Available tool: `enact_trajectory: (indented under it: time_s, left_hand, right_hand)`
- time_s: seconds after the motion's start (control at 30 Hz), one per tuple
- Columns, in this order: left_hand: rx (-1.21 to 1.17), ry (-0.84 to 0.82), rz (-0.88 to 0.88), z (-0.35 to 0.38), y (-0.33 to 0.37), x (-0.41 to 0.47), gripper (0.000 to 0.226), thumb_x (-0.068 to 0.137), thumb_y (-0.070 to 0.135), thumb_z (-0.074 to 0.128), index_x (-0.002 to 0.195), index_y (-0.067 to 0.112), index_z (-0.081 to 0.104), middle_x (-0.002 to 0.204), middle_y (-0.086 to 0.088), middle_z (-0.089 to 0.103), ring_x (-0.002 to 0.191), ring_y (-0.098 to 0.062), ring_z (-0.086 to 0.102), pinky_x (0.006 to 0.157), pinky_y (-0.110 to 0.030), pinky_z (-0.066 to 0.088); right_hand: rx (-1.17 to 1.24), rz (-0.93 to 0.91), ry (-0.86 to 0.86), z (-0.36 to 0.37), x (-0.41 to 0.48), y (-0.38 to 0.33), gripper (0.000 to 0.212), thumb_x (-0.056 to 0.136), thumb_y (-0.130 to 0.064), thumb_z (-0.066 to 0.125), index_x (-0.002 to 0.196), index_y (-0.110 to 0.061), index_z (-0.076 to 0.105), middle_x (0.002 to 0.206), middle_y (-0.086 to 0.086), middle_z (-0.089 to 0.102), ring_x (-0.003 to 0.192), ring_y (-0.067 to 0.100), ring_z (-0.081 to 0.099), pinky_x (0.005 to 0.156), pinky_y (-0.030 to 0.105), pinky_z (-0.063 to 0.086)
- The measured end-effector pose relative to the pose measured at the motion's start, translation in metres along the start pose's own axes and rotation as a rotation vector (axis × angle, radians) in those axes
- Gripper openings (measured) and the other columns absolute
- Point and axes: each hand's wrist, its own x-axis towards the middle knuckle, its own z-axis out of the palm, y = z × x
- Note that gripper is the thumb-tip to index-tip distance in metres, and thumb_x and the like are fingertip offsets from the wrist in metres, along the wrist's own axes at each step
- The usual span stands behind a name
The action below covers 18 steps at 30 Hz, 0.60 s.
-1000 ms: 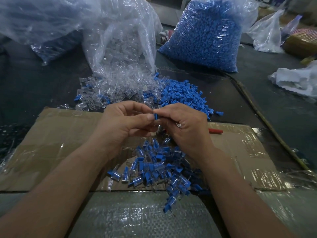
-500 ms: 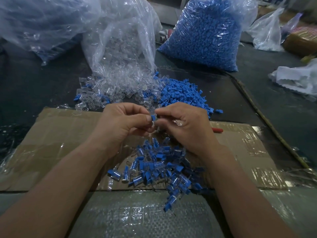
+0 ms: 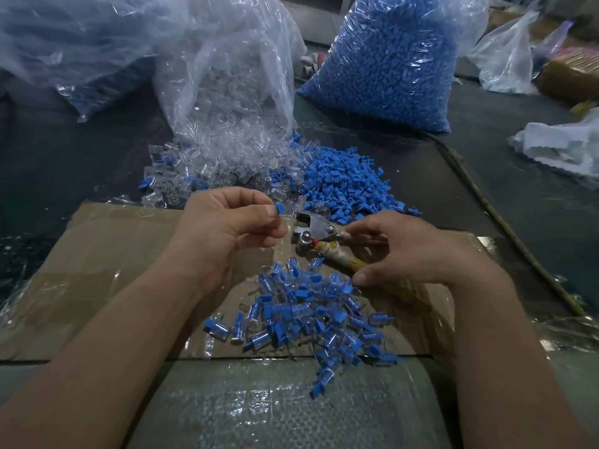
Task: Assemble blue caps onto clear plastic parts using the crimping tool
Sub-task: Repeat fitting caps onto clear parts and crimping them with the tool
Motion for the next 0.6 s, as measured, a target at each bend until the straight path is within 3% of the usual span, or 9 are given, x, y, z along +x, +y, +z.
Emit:
enact_trajectory:
  time_s: [0.2,0.4,0.5,0.6]
  left_hand:
    - [0.014,-0.012,-0.015,-0.001,-0.001,0.001,0.017,0.058,0.007,0.064,0.074,0.002,0.059,0.059,-0.008,0.066,0.056,-0.018,0.066,0.048,-0.019,0.052]
    - [-0.011,-0.017,-0.033,-0.001,-0.003,0.001,0.017,0.059,0.006,0.063,0.074,0.001,0.059,0.061,-0.009,0.067,0.059,-0.02,0.067,0.049,-0.019,0.052]
    - [-0.019,-0.026,-0.025,0.0,-0.003,0.001,0.015,0.058,0.005,0.063,0.073,0.002,0.059,0.06,-0.009,0.067,0.059,-0.02,0.067,0.049,-0.018,0.052]
    - [-0.033,-0.018,-0.02,0.0,-0.004,0.002,0.014,0.058,0.005,0.063,0.072,0.003,0.059,0.06,-0.01,0.067,0.059,-0.02,0.068,0.048,-0.018,0.052]
  right_hand:
    - [-0.086,-0.013,0.074,0.003,0.001,-0.008,0.069,0.062,-0.041,0.08,0.124,-0.03,0.051,0.097,-0.018,0.043,0.097,0.009,0.044,0.078,0.027,0.038]
    - [-0.223,-0.007,0.183,0.008,0.005,-0.017,0.037,0.069,-0.037,0.07,0.104,-0.028,0.063,0.084,-0.014,0.053,0.075,0.005,0.046,0.058,0.023,0.037]
    - [-0.307,0.001,0.278,0.015,0.01,-0.02,0.016,0.075,-0.027,0.064,0.09,-0.024,0.061,0.08,-0.006,0.056,0.071,0.009,0.049,0.055,0.025,0.037]
    - [-0.33,0.025,0.329,0.019,0.014,-0.019,0.012,0.077,-0.017,0.057,0.088,-0.023,0.054,0.081,-0.004,0.053,0.073,0.013,0.048,0.058,0.028,0.037]
